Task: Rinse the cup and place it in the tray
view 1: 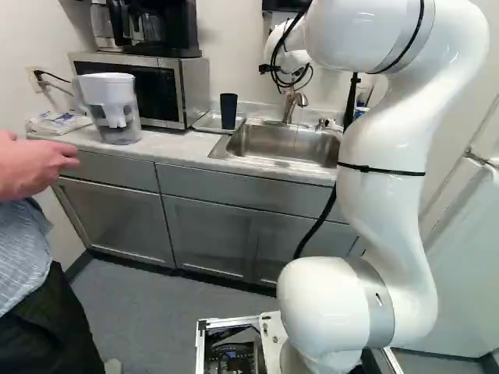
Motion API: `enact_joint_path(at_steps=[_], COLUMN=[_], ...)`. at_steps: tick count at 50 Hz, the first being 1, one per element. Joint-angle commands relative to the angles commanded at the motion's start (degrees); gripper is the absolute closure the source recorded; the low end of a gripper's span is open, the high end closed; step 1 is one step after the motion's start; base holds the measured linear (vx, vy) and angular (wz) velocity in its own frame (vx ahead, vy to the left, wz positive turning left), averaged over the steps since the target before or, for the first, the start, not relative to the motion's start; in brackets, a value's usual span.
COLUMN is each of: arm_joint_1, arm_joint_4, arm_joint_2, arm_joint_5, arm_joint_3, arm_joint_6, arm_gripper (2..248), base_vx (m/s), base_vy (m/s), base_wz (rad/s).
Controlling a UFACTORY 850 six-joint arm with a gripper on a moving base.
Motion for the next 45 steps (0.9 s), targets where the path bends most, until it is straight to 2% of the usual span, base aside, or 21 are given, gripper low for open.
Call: enact_joint_path(at_steps=[45], arm_joint_1=[0.0], arm_joint_4=[0.0], arm_joint_2=[0.0], arm_joint_5=[-4.2], arm_joint_3=[0.0], arm_joint_6=[0.0], arm_gripper=[3], base_vx=[0.000], base_vy=[0.000], base_wz=[0.000])
